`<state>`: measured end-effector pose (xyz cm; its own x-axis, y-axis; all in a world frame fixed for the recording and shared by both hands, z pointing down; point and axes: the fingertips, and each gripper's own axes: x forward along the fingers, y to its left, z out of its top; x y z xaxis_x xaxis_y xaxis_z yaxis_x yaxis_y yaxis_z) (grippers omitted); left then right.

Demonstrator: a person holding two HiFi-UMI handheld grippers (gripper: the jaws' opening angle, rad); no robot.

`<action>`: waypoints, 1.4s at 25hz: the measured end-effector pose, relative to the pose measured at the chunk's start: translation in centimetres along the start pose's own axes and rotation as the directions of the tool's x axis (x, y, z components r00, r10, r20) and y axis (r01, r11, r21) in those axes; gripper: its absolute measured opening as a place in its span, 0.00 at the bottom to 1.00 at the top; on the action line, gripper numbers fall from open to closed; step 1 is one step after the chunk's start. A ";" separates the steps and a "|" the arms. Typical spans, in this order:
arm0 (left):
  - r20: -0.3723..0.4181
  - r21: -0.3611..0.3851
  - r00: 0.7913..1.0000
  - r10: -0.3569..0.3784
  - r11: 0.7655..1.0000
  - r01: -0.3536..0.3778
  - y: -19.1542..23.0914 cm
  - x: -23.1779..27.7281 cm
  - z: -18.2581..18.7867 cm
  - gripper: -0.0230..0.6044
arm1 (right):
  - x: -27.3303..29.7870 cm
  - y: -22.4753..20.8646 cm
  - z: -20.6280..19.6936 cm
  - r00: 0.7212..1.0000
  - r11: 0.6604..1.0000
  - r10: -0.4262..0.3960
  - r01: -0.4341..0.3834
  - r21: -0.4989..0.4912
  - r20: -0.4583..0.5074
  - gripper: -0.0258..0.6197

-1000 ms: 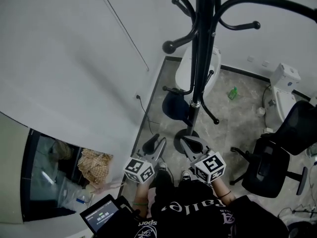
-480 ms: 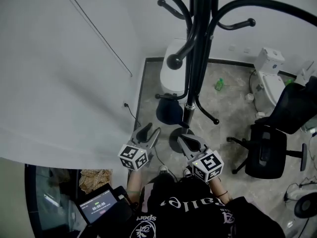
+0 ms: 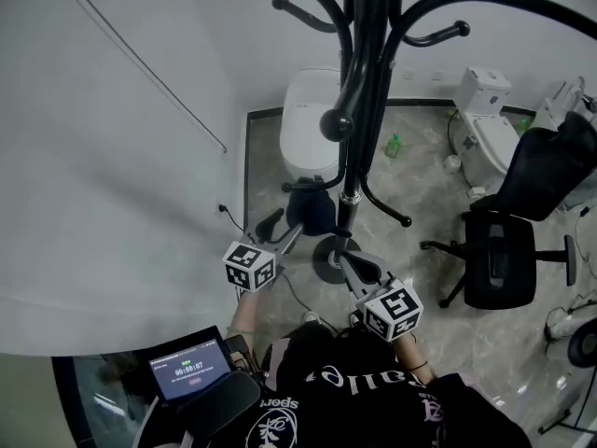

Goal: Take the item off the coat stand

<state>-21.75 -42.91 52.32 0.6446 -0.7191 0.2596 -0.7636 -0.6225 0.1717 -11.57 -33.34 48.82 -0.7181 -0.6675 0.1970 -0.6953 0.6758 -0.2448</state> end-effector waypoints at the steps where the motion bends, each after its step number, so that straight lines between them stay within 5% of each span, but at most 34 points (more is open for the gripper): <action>1: -0.010 0.009 1.000 -0.012 1.000 0.012 0.2 0.5 -0.1 0.39 | 0.0 -0.2 -0.2 1.000 1.000 -0.011 0.011 0.003 -0.001 0.07; 10: -0.136 0.045 0.986 -0.094 0.994 0.101 0.4 4.0 -3.2 0.39 | -0.6 -1.8 -0.9 0.994 0.994 -0.110 0.110 0.027 -0.007 0.07; 13: -0.151 0.040 0.985 -0.086 0.995 0.094 0.4 4.5 -4.2 0.26 | -0.8 -2.2 -1.2 0.992 0.991 -0.127 0.128 0.030 -0.011 0.07; 20: -0.100 -0.044 0.991 -0.087 0.996 0.083 0.3 4.3 -3.5 0.07 | -0.8 -2.8 -1.3 0.990 0.990 -0.137 0.138 0.037 -0.015 0.07; 23: -0.037 -0.105 0.995 -0.092 0.991 0.088 -0.1 3.1 -2.1 0.06 | -0.9 -2.7 -1.1 0.992 0.991 -0.129 0.129 0.036 -0.011 0.07; 35: 0.138 -0.140 0.988 -0.065 0.987 0.085 -0.4 -2.8 3.4 0.06 | -0.5 -1.8 -1.4 0.998 0.997 -0.062 0.063 0.036 -0.026 0.07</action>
<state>-23.15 -41.69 48.29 0.6922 -0.7126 0.1147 -0.7041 -0.6317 0.3245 -10.02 -33.82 50.52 -0.6740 -0.6998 0.2367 -0.7377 0.6205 -0.2661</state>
